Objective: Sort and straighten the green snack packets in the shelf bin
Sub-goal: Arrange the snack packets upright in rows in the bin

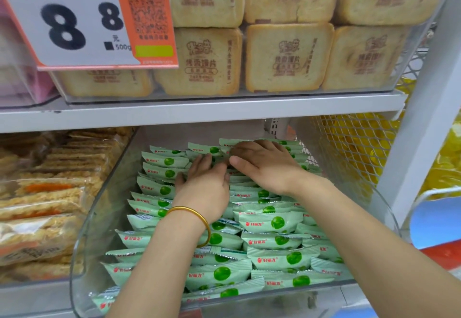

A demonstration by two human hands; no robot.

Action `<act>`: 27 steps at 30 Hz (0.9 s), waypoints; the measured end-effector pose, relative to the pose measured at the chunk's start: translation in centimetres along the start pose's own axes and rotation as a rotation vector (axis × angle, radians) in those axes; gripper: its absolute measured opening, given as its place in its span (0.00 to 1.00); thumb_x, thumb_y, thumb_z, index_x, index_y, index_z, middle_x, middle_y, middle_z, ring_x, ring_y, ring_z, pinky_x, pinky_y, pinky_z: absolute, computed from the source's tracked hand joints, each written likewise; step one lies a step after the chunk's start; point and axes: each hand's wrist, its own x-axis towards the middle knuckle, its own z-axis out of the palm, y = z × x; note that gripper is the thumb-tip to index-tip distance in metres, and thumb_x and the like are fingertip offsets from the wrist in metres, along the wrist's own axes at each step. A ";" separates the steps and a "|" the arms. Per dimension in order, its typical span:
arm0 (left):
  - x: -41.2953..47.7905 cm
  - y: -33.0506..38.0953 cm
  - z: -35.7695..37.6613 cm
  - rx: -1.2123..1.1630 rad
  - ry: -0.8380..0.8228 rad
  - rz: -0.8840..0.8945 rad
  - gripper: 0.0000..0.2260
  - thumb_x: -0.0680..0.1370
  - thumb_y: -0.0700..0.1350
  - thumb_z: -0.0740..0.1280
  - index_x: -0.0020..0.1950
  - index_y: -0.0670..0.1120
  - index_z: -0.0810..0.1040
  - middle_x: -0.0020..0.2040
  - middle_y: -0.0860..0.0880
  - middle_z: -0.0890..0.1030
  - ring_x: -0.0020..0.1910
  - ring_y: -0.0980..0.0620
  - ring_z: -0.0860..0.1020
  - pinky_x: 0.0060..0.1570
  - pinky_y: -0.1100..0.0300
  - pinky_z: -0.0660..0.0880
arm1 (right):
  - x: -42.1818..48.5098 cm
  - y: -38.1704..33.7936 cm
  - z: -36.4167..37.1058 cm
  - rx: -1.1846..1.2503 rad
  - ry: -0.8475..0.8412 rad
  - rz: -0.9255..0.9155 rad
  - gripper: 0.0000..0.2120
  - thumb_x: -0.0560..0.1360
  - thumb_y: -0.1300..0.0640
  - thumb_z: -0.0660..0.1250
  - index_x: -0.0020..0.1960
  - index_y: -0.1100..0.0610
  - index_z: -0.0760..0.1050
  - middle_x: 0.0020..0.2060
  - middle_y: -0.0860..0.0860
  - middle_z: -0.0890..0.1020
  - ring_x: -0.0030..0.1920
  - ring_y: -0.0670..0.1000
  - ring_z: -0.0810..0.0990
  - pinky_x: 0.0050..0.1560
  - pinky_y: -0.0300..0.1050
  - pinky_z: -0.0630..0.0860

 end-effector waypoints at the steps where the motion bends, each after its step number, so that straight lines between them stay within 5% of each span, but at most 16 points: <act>1: 0.0 0.0 0.0 0.003 0.005 0.003 0.18 0.83 0.49 0.48 0.73 0.53 0.60 0.78 0.50 0.49 0.77 0.52 0.44 0.74 0.44 0.46 | -0.1 0.1 -0.1 -0.010 0.021 -0.016 0.25 0.80 0.39 0.43 0.74 0.44 0.59 0.74 0.40 0.59 0.74 0.48 0.53 0.73 0.53 0.47; 9: -0.1 -0.2 -0.1 -0.036 0.060 0.017 0.20 0.83 0.49 0.49 0.75 0.56 0.57 0.78 0.52 0.52 0.77 0.53 0.47 0.74 0.44 0.47 | -2.7 1.1 -0.7 -0.050 0.164 -0.188 0.37 0.73 0.31 0.38 0.76 0.46 0.54 0.75 0.39 0.54 0.75 0.46 0.47 0.72 0.46 0.51; 13: -0.8 -0.1 -0.9 -0.185 0.286 0.085 0.24 0.80 0.51 0.59 0.75 0.50 0.58 0.77 0.49 0.57 0.76 0.51 0.53 0.74 0.47 0.52 | -5.1 1.2 -1.4 -0.013 0.288 -0.277 0.31 0.76 0.37 0.45 0.76 0.48 0.55 0.74 0.43 0.58 0.74 0.48 0.52 0.69 0.36 0.49; 16: -2.2 0.3 -1.7 -0.340 0.428 0.261 0.28 0.76 0.50 0.67 0.74 0.47 0.62 0.72 0.49 0.65 0.72 0.52 0.62 0.70 0.61 0.59 | -6.8 1.0 -1.7 0.028 0.376 -0.352 0.26 0.77 0.46 0.53 0.75 0.50 0.59 0.73 0.46 0.62 0.73 0.50 0.59 0.69 0.34 0.49; 19: -4.1 1.0 -2.4 -0.421 0.487 0.354 0.21 0.75 0.45 0.69 0.67 0.48 0.70 0.57 0.57 0.74 0.56 0.64 0.69 0.54 0.79 0.61 | -8.3 0.4 -2.0 0.181 0.437 -0.414 0.25 0.77 0.52 0.57 0.73 0.51 0.62 0.71 0.46 0.65 0.71 0.49 0.62 0.70 0.38 0.54; 23: -6.6 0.9 -3.0 -0.618 0.460 0.362 0.09 0.76 0.42 0.68 0.55 0.51 0.76 0.47 0.56 0.81 0.48 0.58 0.78 0.50 0.61 0.75 | -10.0 -0.4 -1.8 0.467 0.497 -0.428 0.22 0.76 0.55 0.63 0.70 0.47 0.68 0.72 0.44 0.64 0.73 0.42 0.59 0.71 0.38 0.57; 27: -8.8 0.8 -3.4 -0.967 0.309 0.306 0.13 0.76 0.38 0.67 0.58 0.49 0.75 0.47 0.52 0.85 0.46 0.54 0.83 0.41 0.62 0.79 | -10.8 -0.9 -0.9 0.949 0.360 -0.338 0.24 0.72 0.49 0.68 0.66 0.34 0.69 0.70 0.40 0.63 0.70 0.39 0.64 0.64 0.39 0.70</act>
